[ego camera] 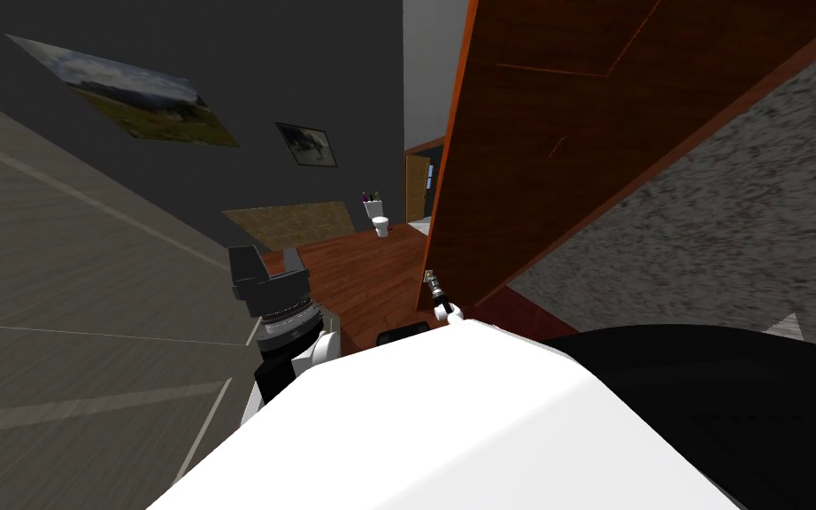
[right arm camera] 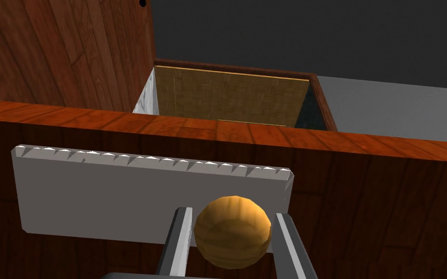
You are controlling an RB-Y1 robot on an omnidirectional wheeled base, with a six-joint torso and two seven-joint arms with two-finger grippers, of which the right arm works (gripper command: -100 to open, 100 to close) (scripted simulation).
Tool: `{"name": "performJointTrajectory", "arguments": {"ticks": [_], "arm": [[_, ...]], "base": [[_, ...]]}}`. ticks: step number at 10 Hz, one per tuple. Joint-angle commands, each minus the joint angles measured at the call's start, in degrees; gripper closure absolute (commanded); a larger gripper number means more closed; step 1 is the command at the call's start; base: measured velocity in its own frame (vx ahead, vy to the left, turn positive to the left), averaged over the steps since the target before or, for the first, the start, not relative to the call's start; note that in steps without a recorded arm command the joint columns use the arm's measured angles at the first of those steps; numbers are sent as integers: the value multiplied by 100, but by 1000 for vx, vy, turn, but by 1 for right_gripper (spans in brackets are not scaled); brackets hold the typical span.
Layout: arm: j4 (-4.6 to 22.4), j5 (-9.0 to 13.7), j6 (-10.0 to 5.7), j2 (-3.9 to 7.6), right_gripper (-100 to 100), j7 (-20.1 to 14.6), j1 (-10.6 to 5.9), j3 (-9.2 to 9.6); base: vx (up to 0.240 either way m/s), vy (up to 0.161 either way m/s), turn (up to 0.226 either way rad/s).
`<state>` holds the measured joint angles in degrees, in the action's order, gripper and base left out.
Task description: Push the door open
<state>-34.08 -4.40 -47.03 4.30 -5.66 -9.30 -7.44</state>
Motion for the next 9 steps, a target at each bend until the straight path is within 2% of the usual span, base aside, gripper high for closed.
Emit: {"name": "performJointTrajectory", "arguments": {"ticks": [1, 2, 4, 9], "arm": [[204, 73, -108, 124, 100, 9, -106, -122], [208, 130, -98, 142, 100, 46, -105, -210], [208, 130, -98, 142, 100, 46, -105, -210], [223, 353, -60, 196, 100, 193, -104, -556]], "base": [[159, 43, -37], [180, 67, -47], [98, 32, -23], [176, 68, -70]]}}
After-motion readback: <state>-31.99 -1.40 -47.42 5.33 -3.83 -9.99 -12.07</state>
